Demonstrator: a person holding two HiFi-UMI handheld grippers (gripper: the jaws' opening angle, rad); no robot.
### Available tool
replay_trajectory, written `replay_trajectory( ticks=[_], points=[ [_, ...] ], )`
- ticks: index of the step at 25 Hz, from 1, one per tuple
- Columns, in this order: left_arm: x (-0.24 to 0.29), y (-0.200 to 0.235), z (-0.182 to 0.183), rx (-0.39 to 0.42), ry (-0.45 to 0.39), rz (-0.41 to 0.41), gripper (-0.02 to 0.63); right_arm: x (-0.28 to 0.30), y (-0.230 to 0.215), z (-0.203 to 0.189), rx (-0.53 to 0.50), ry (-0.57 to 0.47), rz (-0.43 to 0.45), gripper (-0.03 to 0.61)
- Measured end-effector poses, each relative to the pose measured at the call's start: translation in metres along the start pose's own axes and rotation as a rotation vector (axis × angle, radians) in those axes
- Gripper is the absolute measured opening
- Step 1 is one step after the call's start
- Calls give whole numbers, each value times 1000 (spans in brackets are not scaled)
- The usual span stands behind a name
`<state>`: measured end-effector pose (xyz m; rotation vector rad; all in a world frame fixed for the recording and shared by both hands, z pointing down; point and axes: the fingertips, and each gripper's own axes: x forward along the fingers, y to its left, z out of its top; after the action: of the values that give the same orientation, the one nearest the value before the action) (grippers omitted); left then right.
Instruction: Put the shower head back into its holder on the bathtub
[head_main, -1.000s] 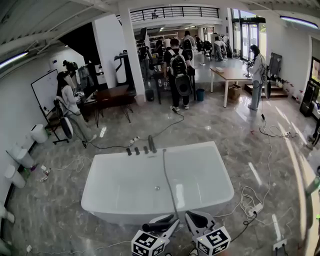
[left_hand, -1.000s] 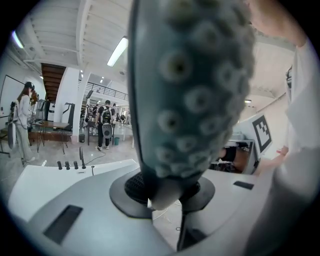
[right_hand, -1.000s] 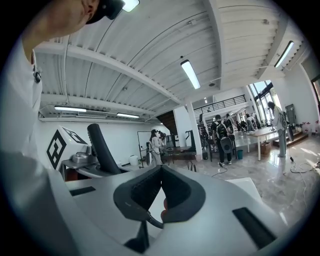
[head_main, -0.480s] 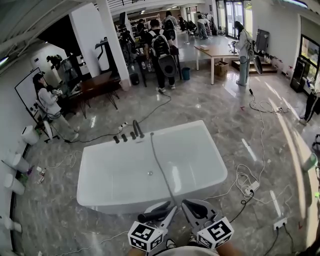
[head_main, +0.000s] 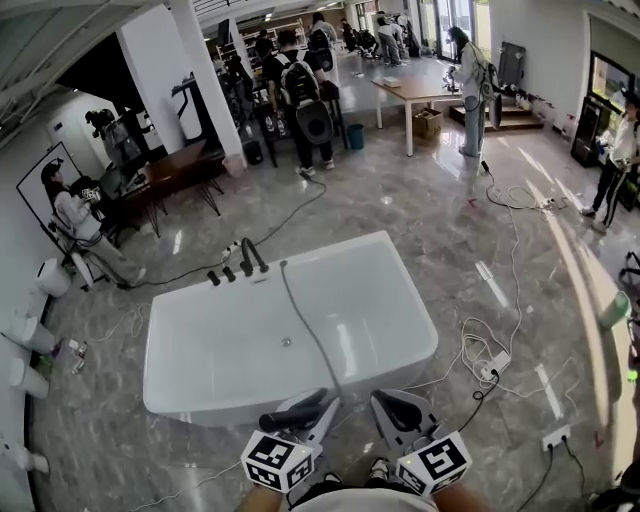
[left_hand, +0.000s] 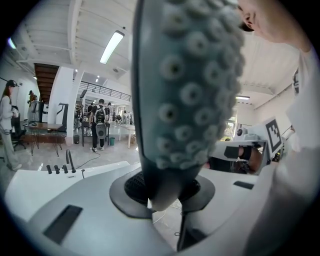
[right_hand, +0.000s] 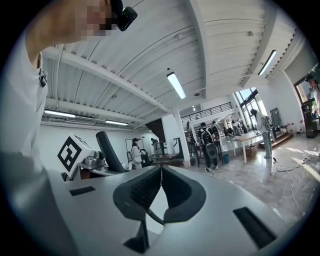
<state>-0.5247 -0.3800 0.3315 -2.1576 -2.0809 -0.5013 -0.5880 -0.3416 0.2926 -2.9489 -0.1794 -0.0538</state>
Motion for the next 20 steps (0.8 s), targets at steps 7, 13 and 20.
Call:
replay_trajectory(
  ticks=[7, 13, 20],
  points=[
    [38, -14, 9, 7, 21, -33, 97, -24, -50, 12, 16, -30, -99, 15],
    [76, -16, 18, 15, 31, -76, 98, -30, -86, 9, 42, -32, -172, 15],
    [140, 5, 32, 18, 51, -150, 97, -10, -140, 17, 38, -49, -274, 15]
  ],
)
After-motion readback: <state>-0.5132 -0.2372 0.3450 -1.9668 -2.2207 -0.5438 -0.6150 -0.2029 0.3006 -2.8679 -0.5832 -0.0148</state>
